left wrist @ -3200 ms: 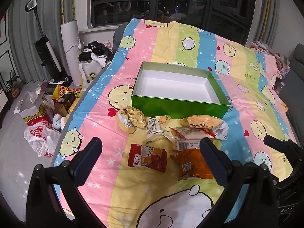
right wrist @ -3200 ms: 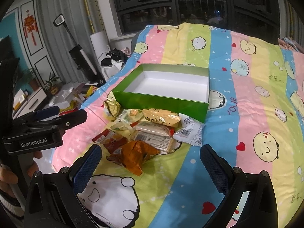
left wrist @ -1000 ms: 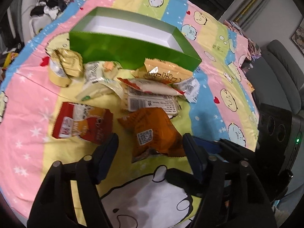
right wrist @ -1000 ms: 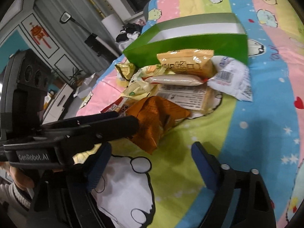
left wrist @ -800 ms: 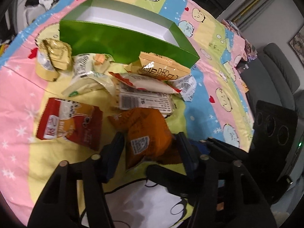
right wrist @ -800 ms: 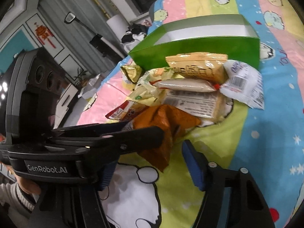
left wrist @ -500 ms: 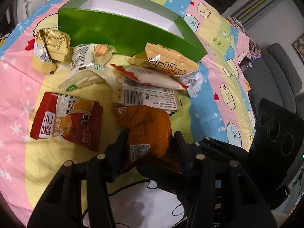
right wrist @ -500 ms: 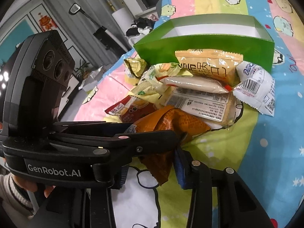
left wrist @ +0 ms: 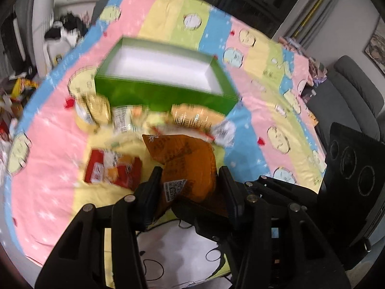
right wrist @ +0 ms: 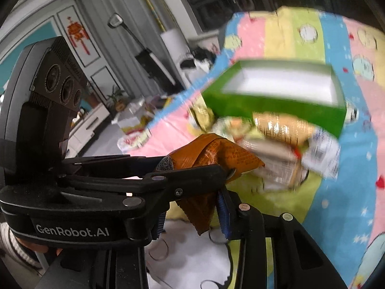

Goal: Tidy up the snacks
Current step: 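Carry the orange bag over the green box and open the left gripper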

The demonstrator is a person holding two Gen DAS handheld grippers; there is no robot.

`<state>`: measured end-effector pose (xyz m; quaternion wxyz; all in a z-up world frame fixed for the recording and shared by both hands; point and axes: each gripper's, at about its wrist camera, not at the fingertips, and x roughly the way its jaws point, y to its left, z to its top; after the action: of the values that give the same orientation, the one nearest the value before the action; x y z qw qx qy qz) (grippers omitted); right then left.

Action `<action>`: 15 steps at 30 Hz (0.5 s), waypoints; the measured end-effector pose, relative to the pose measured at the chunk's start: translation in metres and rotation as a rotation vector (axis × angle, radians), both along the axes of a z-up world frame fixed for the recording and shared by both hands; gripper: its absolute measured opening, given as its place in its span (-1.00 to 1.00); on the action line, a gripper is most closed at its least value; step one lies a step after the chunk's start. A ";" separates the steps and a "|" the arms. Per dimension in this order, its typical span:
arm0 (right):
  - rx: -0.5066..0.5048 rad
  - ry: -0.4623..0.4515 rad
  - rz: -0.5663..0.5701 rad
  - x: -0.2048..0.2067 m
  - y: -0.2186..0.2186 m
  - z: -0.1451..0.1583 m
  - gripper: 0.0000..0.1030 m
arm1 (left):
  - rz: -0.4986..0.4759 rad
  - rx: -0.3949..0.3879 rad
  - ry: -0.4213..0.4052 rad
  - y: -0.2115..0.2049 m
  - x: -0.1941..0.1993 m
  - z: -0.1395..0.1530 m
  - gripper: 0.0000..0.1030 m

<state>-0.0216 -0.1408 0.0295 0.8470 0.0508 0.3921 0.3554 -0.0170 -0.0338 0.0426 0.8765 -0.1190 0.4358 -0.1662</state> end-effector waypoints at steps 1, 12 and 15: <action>0.007 -0.025 -0.001 0.000 0.000 0.009 -0.26 | 0.001 0.004 -0.028 0.001 0.000 0.010 -0.08; 0.011 -0.195 -0.070 0.020 -0.006 0.058 -0.26 | -0.056 -0.009 -0.161 -0.010 0.031 0.057 -0.10; 0.005 -0.208 -0.088 0.031 -0.011 0.061 -0.26 | -0.078 -0.014 -0.168 -0.015 0.045 0.060 -0.10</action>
<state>0.0092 -0.1517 0.0904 0.8978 0.0330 0.2987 0.3221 0.0278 -0.0484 0.1021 0.9021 -0.0938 0.3636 -0.2126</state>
